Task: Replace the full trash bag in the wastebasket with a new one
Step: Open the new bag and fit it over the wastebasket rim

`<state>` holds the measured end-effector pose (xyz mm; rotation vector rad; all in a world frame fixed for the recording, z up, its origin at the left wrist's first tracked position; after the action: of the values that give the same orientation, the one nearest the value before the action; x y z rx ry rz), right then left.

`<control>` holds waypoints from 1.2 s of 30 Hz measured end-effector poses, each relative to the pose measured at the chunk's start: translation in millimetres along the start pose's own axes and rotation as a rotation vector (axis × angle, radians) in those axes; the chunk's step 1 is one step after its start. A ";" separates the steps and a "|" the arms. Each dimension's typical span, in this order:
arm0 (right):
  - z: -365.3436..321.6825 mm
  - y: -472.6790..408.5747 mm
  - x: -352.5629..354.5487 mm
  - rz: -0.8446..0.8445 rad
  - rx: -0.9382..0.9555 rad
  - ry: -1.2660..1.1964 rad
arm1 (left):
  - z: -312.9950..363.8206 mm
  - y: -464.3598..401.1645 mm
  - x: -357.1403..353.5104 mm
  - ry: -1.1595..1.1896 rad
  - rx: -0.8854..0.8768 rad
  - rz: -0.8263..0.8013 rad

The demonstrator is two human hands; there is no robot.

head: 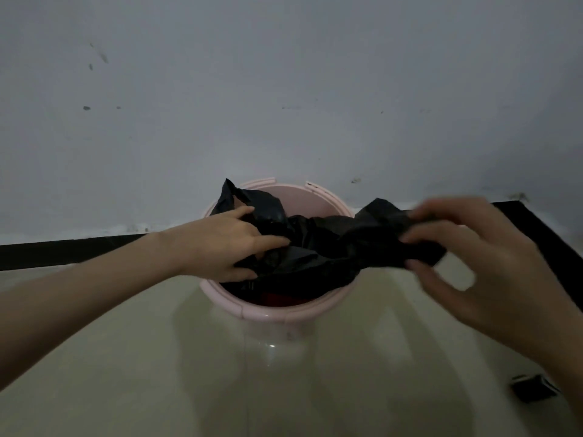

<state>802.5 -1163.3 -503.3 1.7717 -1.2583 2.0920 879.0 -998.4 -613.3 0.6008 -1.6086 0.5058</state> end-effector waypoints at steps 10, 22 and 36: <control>-9.8 -10.4 -90.5 -0.195 0.297 0.368 | 19.5 29.4 38.0 -0.197 -0.073 0.377; -32.2 45.4 -107.1 -0.106 0.467 0.218 | 5.7 93.3 5.1 -0.504 -0.292 0.241; -25.2 102.0 -175.2 -0.335 0.460 0.292 | -26.6 155.5 -97.0 -0.541 0.056 0.137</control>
<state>778.2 -1142.4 -705.1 1.5951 -0.3935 2.4378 807.1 -853.5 -703.5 0.7128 -2.1648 0.5168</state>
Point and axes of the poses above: each hand's wrist, its own y-axis away from the middle knuckle, its own x-axis out of the back of the hand, z = x × y, the point moved 10 cm from there along -y, towards the middle knuckle, and after that the axes turned 11 degrees about x, right-handed, at the moved point
